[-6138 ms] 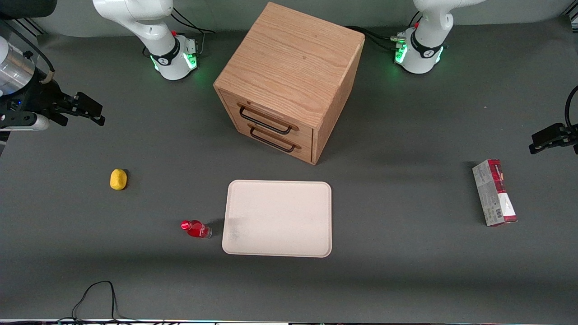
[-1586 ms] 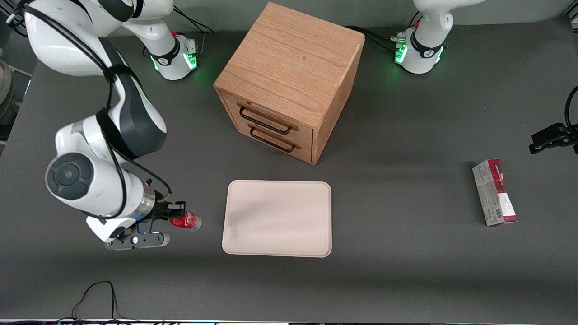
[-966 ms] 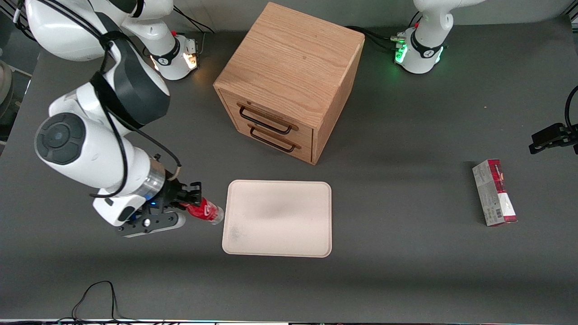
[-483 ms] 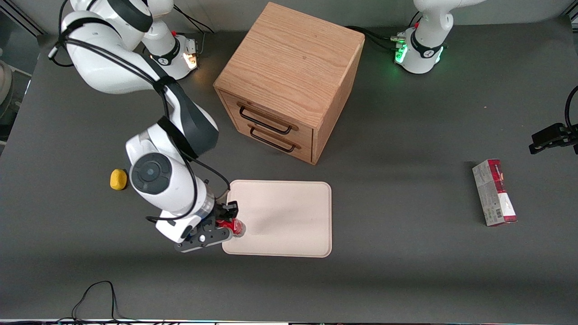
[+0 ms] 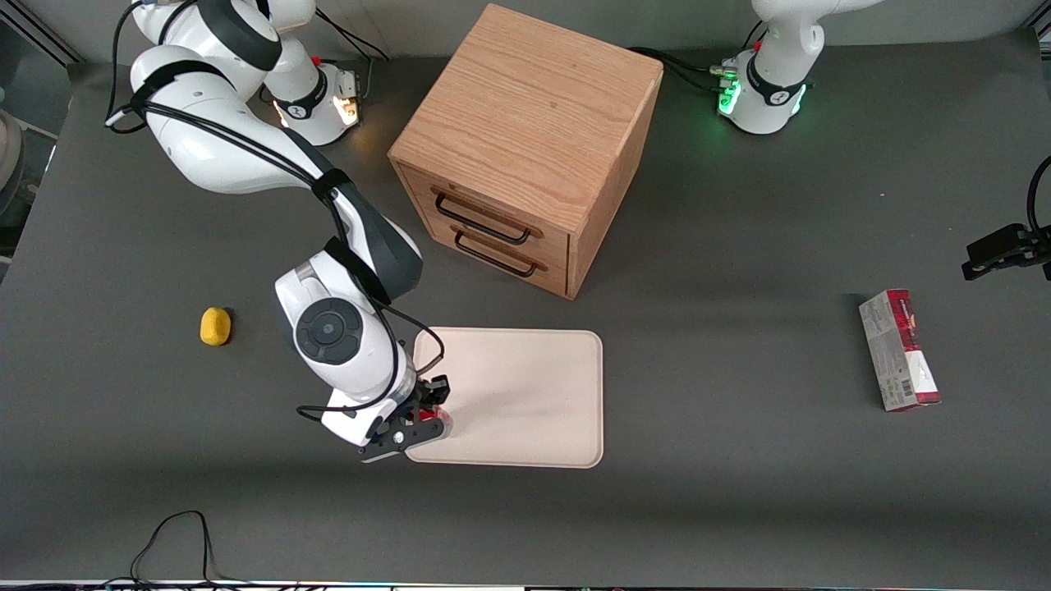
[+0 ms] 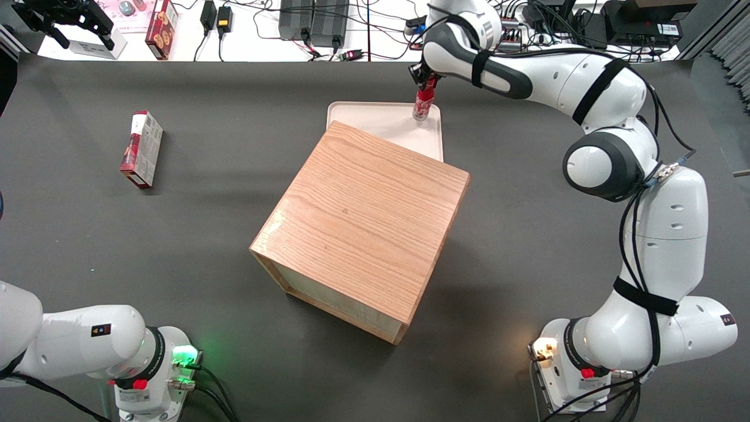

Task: Place coke bottle on tray

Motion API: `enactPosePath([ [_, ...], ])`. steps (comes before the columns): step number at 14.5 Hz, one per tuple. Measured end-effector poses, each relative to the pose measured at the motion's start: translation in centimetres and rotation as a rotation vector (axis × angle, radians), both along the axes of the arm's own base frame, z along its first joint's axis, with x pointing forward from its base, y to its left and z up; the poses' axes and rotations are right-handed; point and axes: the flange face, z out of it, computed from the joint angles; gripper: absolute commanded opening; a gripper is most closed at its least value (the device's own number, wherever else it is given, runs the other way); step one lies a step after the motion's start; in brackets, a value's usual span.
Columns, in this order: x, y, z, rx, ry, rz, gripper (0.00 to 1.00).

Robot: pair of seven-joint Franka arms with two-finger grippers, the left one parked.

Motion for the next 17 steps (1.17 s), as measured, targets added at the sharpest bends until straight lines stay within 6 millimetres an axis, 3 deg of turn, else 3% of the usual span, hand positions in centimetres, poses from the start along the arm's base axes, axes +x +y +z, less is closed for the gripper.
enactPosePath([
  [3,0.0,-0.6,-1.2,-0.019,0.008,0.001,0.28],
  [4,0.1,-0.7,-1.5,-0.019,0.008,0.000,0.56],
  [5,0.1,-0.7,-1.7,-0.016,0.006,-0.001,1.00],
  [13,1.7,-3.4,-1.6,-0.014,-0.027,-0.039,1.00],
  [15,2.0,-4.5,0.1,0.014,-0.025,-0.068,1.00],
  [17,1.7,-6.0,3.6,0.078,0.020,-0.124,1.00],
])
